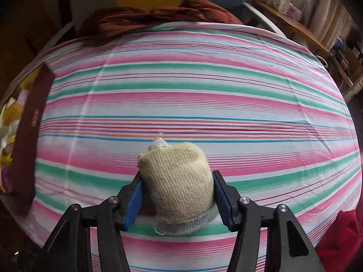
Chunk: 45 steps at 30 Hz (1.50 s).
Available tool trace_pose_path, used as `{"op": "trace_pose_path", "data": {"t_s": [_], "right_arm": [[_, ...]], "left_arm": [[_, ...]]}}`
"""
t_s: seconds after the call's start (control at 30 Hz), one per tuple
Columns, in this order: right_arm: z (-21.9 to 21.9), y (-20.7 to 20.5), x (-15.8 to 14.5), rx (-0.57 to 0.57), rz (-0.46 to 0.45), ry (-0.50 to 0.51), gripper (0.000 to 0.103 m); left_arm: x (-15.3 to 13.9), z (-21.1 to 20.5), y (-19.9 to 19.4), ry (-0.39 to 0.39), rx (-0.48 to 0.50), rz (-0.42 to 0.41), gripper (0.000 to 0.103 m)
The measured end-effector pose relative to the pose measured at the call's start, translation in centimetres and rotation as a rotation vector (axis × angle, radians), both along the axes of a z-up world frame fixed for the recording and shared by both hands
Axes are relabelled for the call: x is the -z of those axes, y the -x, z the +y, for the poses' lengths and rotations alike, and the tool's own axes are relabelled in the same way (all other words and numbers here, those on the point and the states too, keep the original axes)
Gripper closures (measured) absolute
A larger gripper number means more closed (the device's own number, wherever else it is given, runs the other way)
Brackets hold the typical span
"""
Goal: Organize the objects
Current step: 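Carry purple candy and beige sock roll into the gold tray and open both tools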
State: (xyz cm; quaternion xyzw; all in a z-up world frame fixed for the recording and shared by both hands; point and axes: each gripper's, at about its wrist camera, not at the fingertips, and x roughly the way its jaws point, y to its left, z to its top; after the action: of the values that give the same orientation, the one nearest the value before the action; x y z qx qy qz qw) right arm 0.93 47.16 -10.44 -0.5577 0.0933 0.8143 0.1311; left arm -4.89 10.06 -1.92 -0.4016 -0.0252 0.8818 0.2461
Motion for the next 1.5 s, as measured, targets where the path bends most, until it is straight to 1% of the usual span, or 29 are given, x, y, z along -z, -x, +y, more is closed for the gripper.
{"op": "trace_pose_path", "data": {"t_s": [0.07, 0.17, 0.27, 0.37, 0.5, 0.67, 0.77, 0.87, 1.13, 1.23, 1.37, 1.43, 1.5], "right_arm": [[-1.0, 0.0, -0.6, -0.019, 0.019, 0.014, 0.045], [-2.9, -0.1, -2.0, -0.055, 0.073, 0.052, 0.045], [-5.5, 0.2, -3.5, -0.109, 0.128, 0.092, 0.045], [-8.5, 0.9, -4.7, -0.171, 0.174, 0.135, 0.045], [-13.3, 2.4, -6.1, -0.269, 0.222, 0.179, 0.045], [-17.5, 4.6, -7.0, -0.345, 0.240, 0.196, 0.045], [-18.5, 5.8, -7.2, -0.354, 0.242, 0.204, 0.045], [-19.2, 7.1, -7.4, -0.363, 0.244, 0.199, 0.045], [-20.0, 10.2, -7.2, -0.326, 0.256, 0.216, 0.045], [-20.3, 11.6, -6.5, -0.315, 0.247, 0.229, 0.043], [-20.7, 13.3, -4.7, -0.282, 0.209, 0.233, 0.042], [-20.5, 13.6, -4.0, -0.270, 0.198, 0.266, 0.042], [-20.3, 13.4, -3.9, -0.266, 0.210, 0.271, 0.042]], "left_arm": [[0.2, -1.8, 0.3, -0.002, -0.039, -0.004, 0.068], [0.7, -4.4, 0.5, -0.003, -0.093, -0.015, 0.068], [1.1, -6.4, 0.5, -0.008, -0.129, -0.024, 0.068], [1.3, -7.6, 0.2, -0.016, -0.143, -0.030, 0.068], [1.6, -7.3, 0.1, -0.025, -0.119, -0.040, 0.068], [2.3, -5.2, -0.3, -0.029, -0.050, -0.062, 0.068], [2.7, -3.9, -0.3, -0.020, -0.017, -0.066, 0.068], [2.9, -3.1, 0.1, -0.019, -0.004, -0.069, 0.068], [3.7, -2.2, 1.6, -0.007, -0.011, -0.077, 0.067], [4.1, -1.9, 2.0, 0.001, -0.013, -0.082, 0.067], [5.1, -1.5, 2.5, 0.022, -0.014, -0.100, 0.067], [5.3, -1.4, 2.6, 0.026, -0.015, -0.103, 0.065], [5.3, -1.4, 2.5, 0.021, -0.013, -0.098, 0.057]]}}
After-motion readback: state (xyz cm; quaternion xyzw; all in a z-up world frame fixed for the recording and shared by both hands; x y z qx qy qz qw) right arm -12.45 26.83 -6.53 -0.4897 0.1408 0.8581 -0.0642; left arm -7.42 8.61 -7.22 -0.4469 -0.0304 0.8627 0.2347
